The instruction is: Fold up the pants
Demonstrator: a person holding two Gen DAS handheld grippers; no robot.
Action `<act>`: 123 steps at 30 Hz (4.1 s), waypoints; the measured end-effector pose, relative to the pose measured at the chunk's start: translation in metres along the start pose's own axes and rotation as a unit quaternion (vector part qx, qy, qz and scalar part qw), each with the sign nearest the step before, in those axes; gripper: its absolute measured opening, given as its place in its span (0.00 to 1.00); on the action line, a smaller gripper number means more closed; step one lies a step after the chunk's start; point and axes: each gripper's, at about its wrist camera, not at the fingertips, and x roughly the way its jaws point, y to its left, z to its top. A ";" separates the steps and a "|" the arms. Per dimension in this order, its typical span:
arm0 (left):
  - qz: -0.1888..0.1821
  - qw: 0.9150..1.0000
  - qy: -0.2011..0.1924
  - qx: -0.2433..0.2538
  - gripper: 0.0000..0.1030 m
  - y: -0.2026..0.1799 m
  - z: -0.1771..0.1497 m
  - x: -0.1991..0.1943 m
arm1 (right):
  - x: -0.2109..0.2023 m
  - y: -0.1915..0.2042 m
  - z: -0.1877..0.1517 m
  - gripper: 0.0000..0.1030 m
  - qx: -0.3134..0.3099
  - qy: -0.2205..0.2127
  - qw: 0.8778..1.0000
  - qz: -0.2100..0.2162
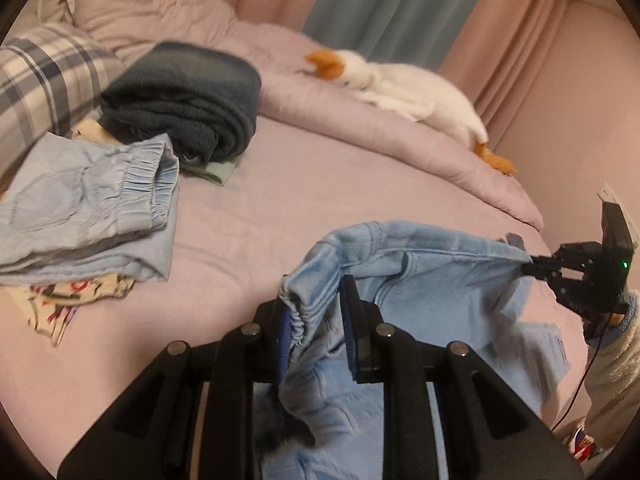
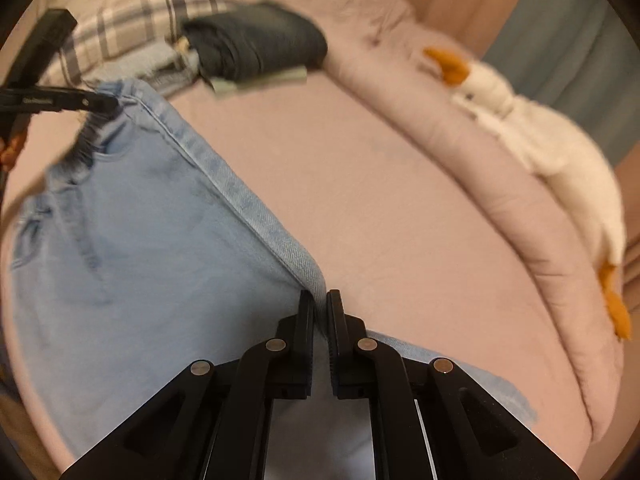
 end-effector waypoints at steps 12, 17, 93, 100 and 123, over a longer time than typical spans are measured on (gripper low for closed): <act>0.071 0.992 0.017 -0.098 0.54 0.013 -0.106 -0.046 | -0.039 0.083 -0.076 0.07 -0.044 0.013 0.999 0.011; -0.016 0.965 -0.021 -0.262 0.54 0.043 -0.143 -0.064 | -0.013 0.115 -0.100 0.07 -0.064 0.055 0.996 0.030; -0.186 0.960 0.206 0.044 0.58 -0.207 -0.154 0.092 | 0.020 -0.083 -0.105 0.35 0.432 0.038 0.895 0.104; -0.173 0.956 0.217 0.100 0.52 -0.238 -0.169 0.111 | 0.090 -0.112 -0.067 0.35 0.460 0.115 0.879 0.039; -0.107 0.941 0.192 0.259 0.18 -0.308 -0.210 0.120 | -0.179 -0.076 -0.248 0.12 0.584 -0.121 0.801 -0.054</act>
